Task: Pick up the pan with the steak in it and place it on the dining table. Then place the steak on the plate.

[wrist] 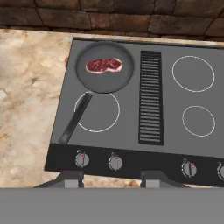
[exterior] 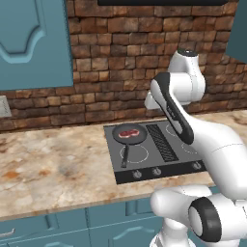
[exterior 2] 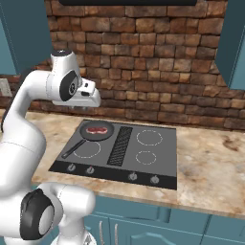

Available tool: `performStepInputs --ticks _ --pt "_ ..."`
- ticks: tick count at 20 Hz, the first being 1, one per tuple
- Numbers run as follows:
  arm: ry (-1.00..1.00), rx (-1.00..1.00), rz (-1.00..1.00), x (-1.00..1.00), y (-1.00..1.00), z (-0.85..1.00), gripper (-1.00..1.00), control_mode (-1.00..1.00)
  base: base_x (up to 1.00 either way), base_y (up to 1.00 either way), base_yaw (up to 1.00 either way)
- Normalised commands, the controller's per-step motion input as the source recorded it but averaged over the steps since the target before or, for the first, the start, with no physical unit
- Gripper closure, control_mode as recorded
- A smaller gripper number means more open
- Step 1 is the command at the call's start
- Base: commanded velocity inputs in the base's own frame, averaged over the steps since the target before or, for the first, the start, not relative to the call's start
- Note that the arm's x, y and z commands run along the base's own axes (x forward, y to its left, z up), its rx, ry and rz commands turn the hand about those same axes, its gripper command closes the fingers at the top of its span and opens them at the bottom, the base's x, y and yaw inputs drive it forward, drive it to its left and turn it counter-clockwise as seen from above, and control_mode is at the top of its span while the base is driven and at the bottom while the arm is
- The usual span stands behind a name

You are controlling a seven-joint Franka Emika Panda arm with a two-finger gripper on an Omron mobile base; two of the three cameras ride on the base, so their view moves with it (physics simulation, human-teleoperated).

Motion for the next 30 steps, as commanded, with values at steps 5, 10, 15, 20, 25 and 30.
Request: performStepInputs --ticks 5,10,15,20,25,30 --pt "0.0 0.02 0.0 -0.18 0.01 -0.01 -1.0 -1.0 0.0 0.0 0.0" --pt "0.0 0.03 0.0 -0.36 0.08 -0.11 -1.0 -1.0 0.0 0.0 0.0" --pt "0.0 0.0 0.0 -0.31 0.13 -0.11 -1.0 -1.0 0.0 0.0 0.0" --pt "0.0 0.0 -0.01 -0.02 0.22 -0.2 -1.0 -1.0 0.0 0.0 0.0" --pt "0.01 0.0 -0.03 0.01 0.15 -0.34 -1.0 -1.0 0.0 0.0 0.0" --pt "0.02 0.0 -0.03 0.05 0.13 -0.4 -1.0 -1.0 0.0 0.0 0.0"
